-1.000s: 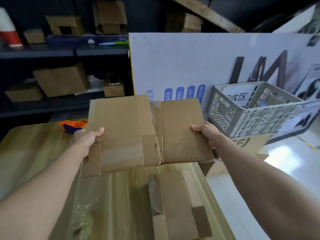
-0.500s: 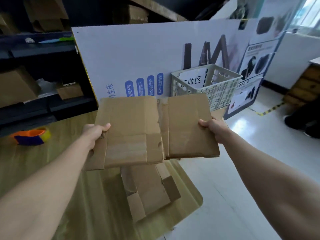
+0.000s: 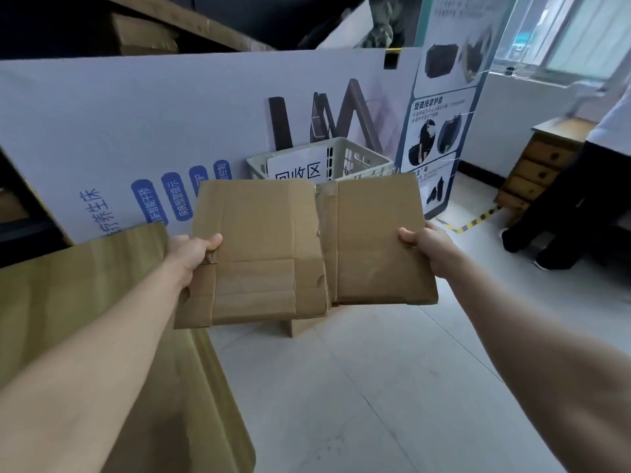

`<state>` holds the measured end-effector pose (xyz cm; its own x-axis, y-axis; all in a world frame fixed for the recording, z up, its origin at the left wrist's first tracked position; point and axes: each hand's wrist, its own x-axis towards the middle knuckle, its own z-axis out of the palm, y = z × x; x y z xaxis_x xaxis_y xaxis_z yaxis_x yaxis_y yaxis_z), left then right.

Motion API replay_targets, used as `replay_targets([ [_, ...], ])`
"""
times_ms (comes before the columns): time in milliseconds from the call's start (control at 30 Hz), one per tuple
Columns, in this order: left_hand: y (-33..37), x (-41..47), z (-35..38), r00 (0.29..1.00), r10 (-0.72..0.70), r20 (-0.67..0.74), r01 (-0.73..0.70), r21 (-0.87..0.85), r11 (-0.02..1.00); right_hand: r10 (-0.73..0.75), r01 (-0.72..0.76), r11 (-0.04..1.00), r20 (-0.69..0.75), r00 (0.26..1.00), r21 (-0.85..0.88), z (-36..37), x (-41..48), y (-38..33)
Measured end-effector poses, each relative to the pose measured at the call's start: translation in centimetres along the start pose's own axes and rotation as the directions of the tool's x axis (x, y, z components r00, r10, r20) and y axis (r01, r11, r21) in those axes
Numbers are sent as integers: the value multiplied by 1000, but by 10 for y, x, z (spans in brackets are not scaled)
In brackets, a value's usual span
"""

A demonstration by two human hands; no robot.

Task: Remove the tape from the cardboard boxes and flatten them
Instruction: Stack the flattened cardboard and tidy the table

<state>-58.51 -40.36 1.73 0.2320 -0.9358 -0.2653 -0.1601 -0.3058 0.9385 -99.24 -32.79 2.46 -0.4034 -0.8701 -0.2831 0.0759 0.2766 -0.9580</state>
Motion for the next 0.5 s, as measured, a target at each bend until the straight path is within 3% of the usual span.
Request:
replay_targets([
  [267, 39, 43, 71, 998, -6, -60, 7, 18, 1000, 13, -14, 999, 20, 1000, 50, -33, 96, -22],
  [500, 78, 118, 124, 996, 7, -91, -8, -8, 1000, -31, 31, 999, 13, 999, -28, -41, 197, -81],
])
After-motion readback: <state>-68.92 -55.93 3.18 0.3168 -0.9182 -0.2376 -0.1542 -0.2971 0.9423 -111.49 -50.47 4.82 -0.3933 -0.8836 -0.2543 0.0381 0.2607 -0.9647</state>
